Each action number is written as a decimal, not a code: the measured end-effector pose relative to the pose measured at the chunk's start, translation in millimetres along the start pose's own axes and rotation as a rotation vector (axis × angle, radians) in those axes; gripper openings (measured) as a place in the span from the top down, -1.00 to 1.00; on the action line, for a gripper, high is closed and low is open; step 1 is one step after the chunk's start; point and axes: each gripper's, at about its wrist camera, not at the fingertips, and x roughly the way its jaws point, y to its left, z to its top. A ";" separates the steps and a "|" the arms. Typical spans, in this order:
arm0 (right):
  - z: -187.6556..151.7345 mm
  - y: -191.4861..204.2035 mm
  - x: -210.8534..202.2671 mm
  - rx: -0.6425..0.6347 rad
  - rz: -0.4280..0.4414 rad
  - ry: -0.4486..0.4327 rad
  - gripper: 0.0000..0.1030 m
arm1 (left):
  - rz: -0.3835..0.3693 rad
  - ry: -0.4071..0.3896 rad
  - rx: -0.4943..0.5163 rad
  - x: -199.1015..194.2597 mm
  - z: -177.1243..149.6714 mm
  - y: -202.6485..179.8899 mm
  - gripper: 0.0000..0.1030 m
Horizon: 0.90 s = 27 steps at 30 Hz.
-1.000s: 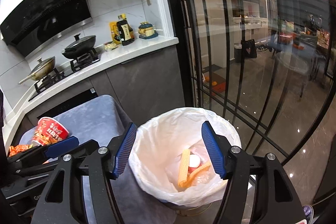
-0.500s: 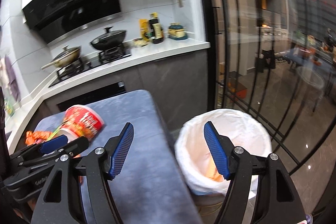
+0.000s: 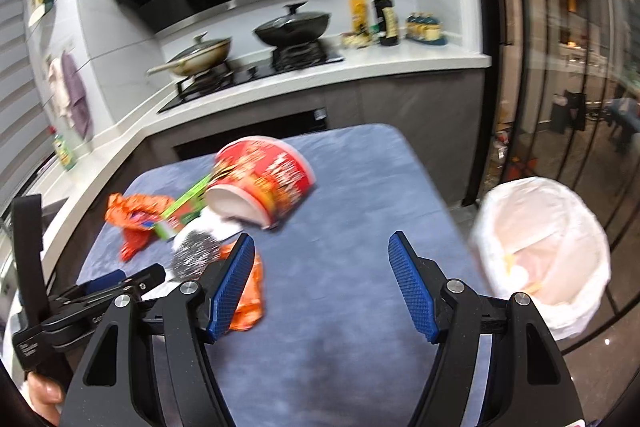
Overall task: Collect trash
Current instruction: 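Move both tools back over the trash pile, then grasp a white tissue with the left tool while the right grasps the steel scouring ball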
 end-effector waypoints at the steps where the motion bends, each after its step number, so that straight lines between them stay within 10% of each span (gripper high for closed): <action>1: -2.2 8.3 4.4 -0.007 0.010 0.010 -0.30 | 0.008 0.010 -0.019 3.0 -2.3 10.7 -0.45; 16: -15.9 75.4 47.5 -0.076 0.078 0.102 -0.30 | -0.036 0.111 -0.167 46.2 -22.6 64.9 -0.34; 23: -16.3 89.4 65.0 -0.094 0.090 0.133 -0.30 | -0.093 0.124 -0.112 48.8 -22.3 56.0 0.67; 27: -13.9 99.2 76.0 -0.103 0.108 0.146 -0.30 | -0.078 0.090 -0.094 37.2 -18.4 60.7 0.77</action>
